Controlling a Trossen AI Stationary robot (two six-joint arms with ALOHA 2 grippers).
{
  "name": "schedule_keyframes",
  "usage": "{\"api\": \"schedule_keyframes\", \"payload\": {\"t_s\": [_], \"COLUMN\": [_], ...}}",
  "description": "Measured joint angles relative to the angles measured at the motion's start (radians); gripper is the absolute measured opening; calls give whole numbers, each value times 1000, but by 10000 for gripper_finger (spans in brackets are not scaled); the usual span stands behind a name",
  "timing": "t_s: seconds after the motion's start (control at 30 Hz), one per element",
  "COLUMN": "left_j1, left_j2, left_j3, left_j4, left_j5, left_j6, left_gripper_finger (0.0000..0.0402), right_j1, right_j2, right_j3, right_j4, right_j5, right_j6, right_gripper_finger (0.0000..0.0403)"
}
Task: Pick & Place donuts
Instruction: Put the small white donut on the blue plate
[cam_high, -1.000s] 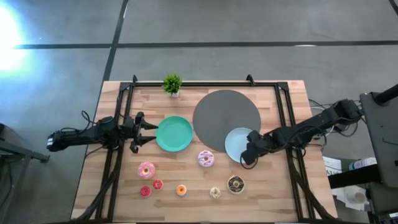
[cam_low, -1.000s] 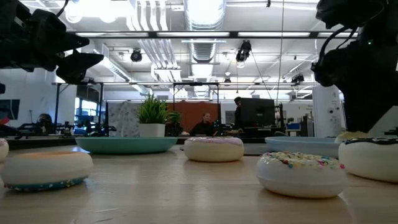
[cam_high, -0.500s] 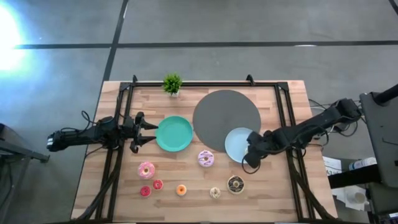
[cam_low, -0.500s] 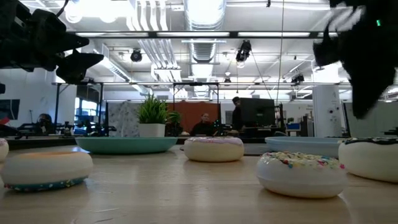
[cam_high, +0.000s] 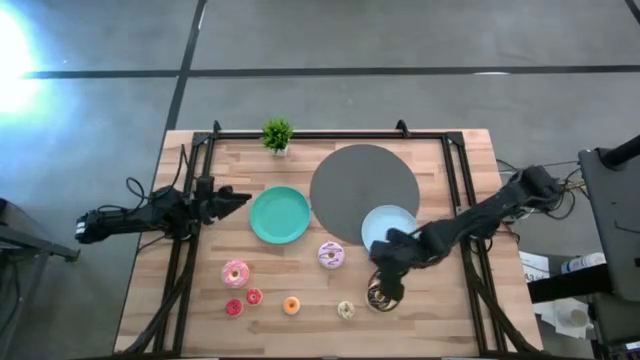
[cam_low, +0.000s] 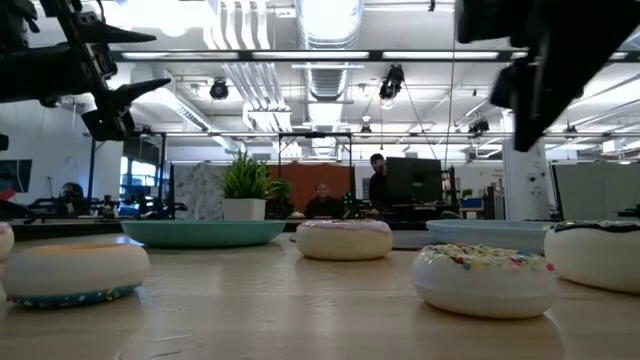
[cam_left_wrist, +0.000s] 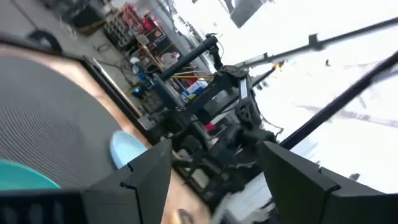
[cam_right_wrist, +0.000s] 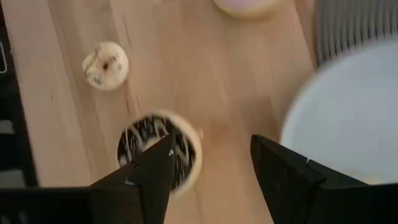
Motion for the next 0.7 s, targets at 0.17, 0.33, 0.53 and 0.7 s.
{"api": "schedule_keyframes", "payload": {"t_s": [0.17,0.33,0.53,0.7], "left_j1": [0,0,0,0], "left_j2": [0,0,0,0], "left_j3": [0,0,0,0], "left_j4": [-7,-14,-23,-45], "left_j5": [-1,-1,3,6], "left_j6": [-40,-18,27,34], "left_gripper_finger": [220,220,220,220], "right_j1": [11,10,12,14], "right_j2": [164,332,459,501], "right_j3": [138,245,352,382], "right_j4": [13,80,112,121], "right_j5": [-16,-116,-119,-120], "right_j6": [-218,-305,-302,-250], "right_gripper_finger": [201,201,201,201]}}
